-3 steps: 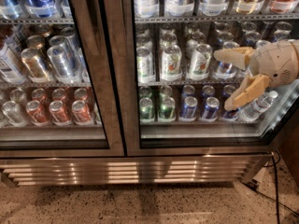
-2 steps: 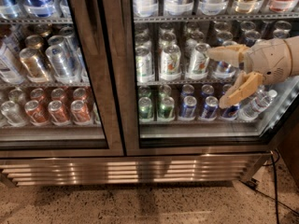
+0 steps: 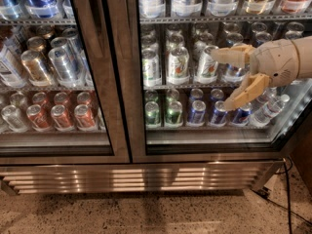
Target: Open right fridge door
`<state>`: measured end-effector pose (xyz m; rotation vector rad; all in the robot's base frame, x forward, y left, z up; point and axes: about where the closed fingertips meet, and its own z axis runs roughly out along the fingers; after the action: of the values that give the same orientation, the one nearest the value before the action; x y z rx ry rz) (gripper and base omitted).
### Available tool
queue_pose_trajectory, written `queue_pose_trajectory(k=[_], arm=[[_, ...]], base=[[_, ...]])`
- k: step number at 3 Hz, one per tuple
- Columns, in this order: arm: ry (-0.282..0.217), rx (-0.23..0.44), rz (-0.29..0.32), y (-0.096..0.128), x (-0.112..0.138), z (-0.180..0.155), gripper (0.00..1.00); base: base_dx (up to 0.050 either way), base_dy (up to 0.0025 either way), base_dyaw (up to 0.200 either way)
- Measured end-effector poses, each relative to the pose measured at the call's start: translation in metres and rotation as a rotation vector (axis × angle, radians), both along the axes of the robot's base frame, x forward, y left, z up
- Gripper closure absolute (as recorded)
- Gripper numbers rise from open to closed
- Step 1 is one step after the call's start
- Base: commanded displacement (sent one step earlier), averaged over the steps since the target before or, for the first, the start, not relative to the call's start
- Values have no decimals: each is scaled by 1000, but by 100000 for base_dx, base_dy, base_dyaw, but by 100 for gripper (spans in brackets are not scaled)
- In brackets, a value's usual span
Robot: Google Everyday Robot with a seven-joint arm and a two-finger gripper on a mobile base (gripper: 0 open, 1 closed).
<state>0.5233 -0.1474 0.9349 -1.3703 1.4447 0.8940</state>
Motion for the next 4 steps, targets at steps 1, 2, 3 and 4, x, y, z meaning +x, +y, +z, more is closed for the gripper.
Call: queue_pose_trajectory(k=[1, 2, 3, 4], arm=[[-66, 26, 125, 34, -20, 36, 0], [-116, 76, 235, 70, -41, 67, 0], [-116, 78, 237, 71, -41, 67, 0], [-119, 62, 216, 71, -38, 65, 0]], base=[[0, 0, 0], [0, 0, 0], [0, 0, 0], [0, 0, 0]])
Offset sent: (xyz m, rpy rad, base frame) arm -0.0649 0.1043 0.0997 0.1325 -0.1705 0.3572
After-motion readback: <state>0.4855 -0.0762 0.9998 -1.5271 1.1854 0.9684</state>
